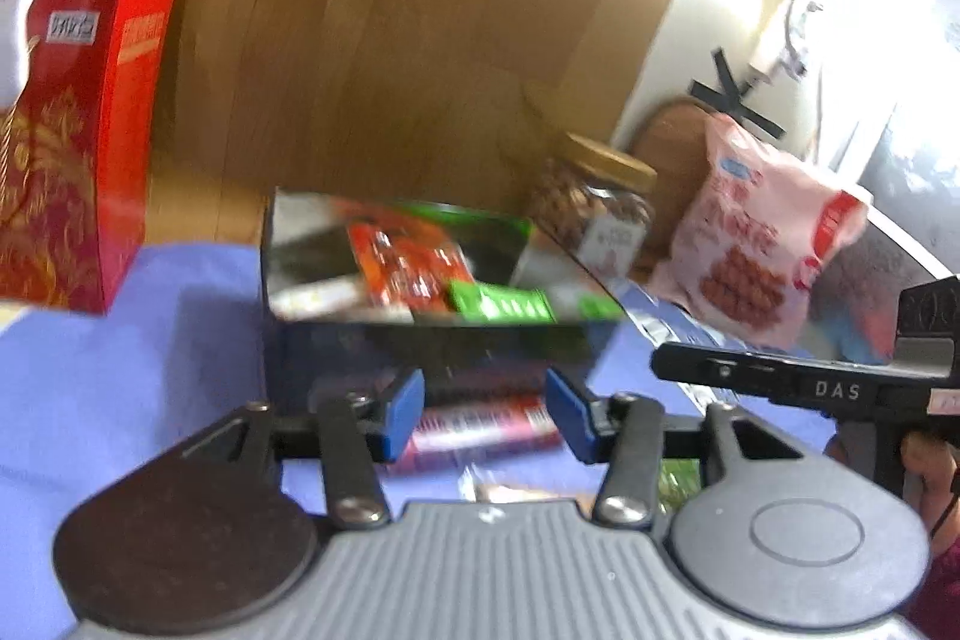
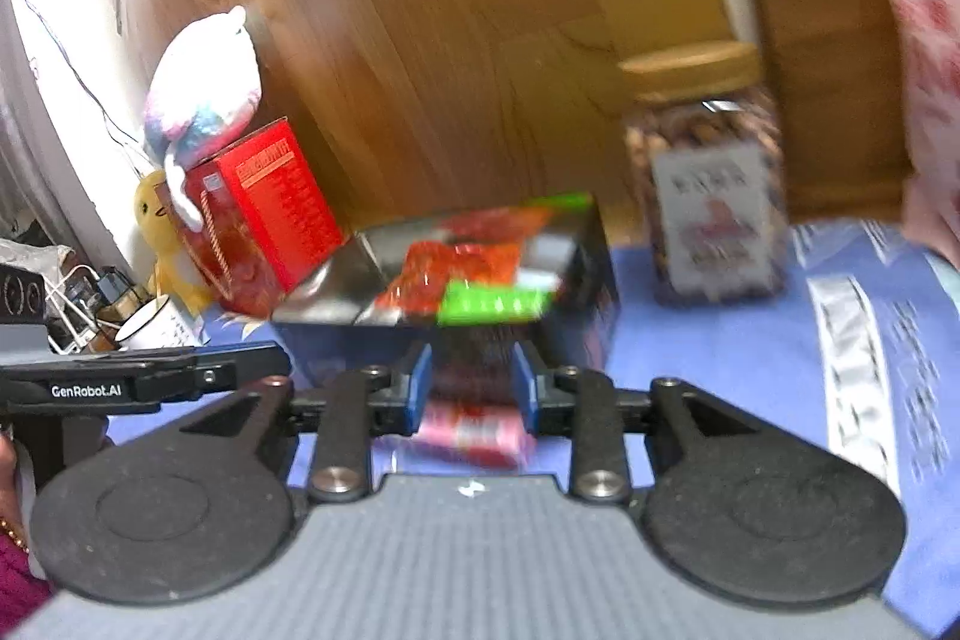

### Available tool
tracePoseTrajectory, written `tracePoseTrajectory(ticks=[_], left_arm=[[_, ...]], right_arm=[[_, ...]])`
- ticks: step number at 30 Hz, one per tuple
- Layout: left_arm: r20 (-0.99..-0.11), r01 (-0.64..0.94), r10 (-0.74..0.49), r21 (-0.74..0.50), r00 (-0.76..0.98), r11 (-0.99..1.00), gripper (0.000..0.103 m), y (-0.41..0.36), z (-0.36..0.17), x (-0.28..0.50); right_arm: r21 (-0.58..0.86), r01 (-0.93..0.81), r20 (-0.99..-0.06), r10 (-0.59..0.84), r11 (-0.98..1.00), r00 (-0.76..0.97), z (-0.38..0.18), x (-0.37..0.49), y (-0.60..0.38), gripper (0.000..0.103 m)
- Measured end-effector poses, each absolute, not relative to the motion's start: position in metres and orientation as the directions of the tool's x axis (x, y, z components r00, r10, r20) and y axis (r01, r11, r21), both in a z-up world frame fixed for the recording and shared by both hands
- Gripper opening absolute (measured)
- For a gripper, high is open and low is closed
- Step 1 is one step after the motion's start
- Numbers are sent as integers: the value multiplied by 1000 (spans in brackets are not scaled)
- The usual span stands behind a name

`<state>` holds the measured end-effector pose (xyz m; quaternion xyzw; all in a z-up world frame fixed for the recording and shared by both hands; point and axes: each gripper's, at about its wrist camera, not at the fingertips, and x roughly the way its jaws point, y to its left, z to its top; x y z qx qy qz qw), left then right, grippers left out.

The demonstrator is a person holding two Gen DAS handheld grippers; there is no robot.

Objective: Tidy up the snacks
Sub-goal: 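Open both tools to drop the green pack into the tin box, then lower both tools onto the clear bag of seeds and close on it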

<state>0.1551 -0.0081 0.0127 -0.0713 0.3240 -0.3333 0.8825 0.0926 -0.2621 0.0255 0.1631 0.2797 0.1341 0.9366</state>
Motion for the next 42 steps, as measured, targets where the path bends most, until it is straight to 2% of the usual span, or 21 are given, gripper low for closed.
tracePoseTrajectory(ticks=[5,10,14,18,26,28,29,32,35,42], left_arm=[[-575,533,-632,-360,520,766,46,-10,-8,133],[-642,504,-613,-379,461,776,46,-15,-35,127],[-639,489,-644,-439,421,754,53,-12,-43,129],[-614,455,-691,-526,381,718,53,-11,-48,137],[-582,429,-722,-581,376,692,53,-11,-52,137],[-577,422,-729,-595,368,684,45,-12,-53,138],[-579,419,-727,-594,369,686,33,-14,-54,138],[-594,404,-697,-568,402,717,11,-17,-58,136],[-596,383,-678,-560,430,735,10,-14,-59,134],[-577,393,-675,-549,460,738,10,2,-51,103]], right_arm=[[438,-135,-509,369,889,777,9,59,-271,33],[573,-121,-533,481,810,696,-12,41,-262,33],[546,-59,-611,445,836,655,-23,45,-248,31],[628,-8,-580,475,778,661,-32,59,-253,32],[706,20,-492,470,708,733,-46,63,-259,32],[707,16,-481,463,708,744,-47,63,-261,32],[701,12,-478,458,713,749,-47,63,-259,34],[657,-13,-490,440,754,753,-43,64,-253,32],[592,-24,-516,402,806,757,-40,62,-246,19],[552,-85,-508,416,829,755,-37,44,-236,16]])
